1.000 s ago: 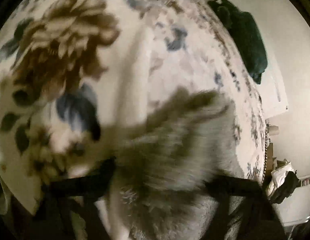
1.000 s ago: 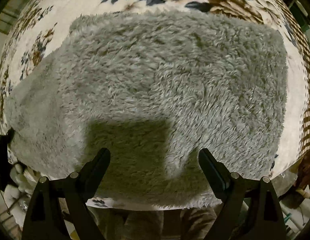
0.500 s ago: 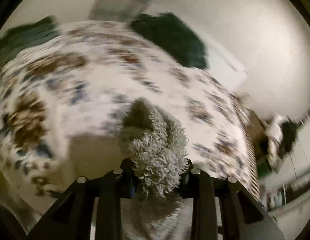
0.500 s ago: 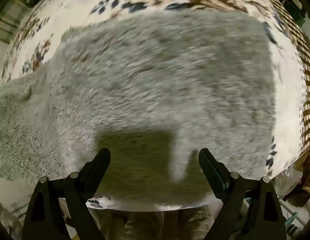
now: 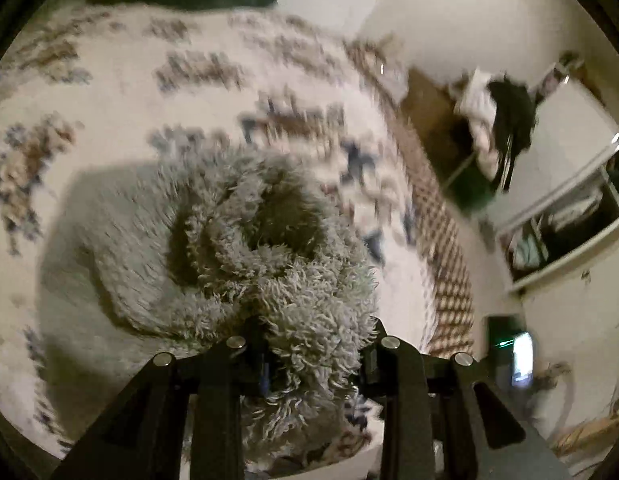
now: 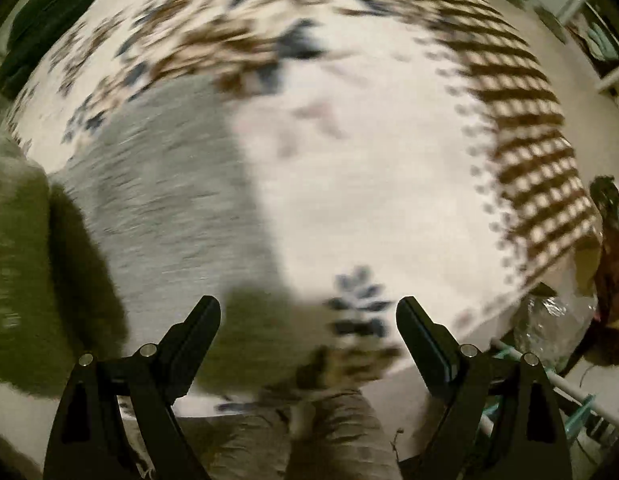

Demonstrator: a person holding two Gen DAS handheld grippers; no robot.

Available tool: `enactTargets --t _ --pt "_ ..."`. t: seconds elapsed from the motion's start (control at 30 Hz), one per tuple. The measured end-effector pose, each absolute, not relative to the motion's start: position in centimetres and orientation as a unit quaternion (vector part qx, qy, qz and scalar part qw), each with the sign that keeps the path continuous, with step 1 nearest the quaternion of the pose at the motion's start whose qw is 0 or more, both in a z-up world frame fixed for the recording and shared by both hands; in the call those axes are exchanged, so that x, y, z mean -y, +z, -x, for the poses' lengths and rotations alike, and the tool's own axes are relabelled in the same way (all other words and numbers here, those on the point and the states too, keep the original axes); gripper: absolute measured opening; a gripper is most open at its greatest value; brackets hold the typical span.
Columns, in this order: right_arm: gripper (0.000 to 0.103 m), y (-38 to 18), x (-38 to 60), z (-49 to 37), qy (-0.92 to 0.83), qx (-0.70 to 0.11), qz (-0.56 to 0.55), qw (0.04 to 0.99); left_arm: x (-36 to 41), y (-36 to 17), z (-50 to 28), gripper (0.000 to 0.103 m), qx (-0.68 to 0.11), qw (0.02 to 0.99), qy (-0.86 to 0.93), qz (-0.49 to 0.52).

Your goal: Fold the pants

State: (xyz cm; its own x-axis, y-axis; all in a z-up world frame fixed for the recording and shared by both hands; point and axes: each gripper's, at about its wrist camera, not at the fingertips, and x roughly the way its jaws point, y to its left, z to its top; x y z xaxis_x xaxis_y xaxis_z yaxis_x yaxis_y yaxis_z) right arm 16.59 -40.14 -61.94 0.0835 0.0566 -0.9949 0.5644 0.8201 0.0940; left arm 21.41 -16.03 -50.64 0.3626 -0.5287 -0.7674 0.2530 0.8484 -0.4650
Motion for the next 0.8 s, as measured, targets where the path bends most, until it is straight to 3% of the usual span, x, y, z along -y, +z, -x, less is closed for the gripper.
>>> enactTargets --t 0.07,0.13,0.2,0.23,0.47,0.67,0.8 --pt "0.092 -62.5 41.6 -17.0 -0.184 -0.653 -0.241 0.694 17.8 -52.7 -21.5 0.032 -0.554 0.791 -0.231 0.116" --pt "0.092 -62.7 42.9 -16.7 -0.174 -0.652 -0.250 0.695 18.7 -53.6 -21.4 0.046 -0.591 0.769 -0.219 0.102" --pt "0.092 -62.6 43.5 -17.2 -0.148 -0.645 -0.269 0.700 18.4 -53.4 -20.5 0.078 -0.603 0.757 -0.226 0.111" --pt "0.092 -62.6 43.6 -17.6 -0.135 -0.640 -0.279 0.704 18.1 -52.8 -20.1 0.084 -0.605 0.754 -0.229 0.112" --pt "0.095 -59.4 39.2 -23.0 0.018 -0.589 -0.308 0.747 10.9 -48.8 -18.7 0.089 -0.586 0.793 -0.147 0.074" --pt "0.095 -57.8 30.9 -28.6 0.110 -0.575 -0.190 0.788 3.0 -50.6 -20.7 0.089 -0.595 0.801 -0.027 0.070" --pt "0.094 -60.2 27.6 -31.1 0.127 -0.613 -0.148 0.766 0.5 -51.7 -21.6 0.089 -0.592 0.801 0.004 0.085"
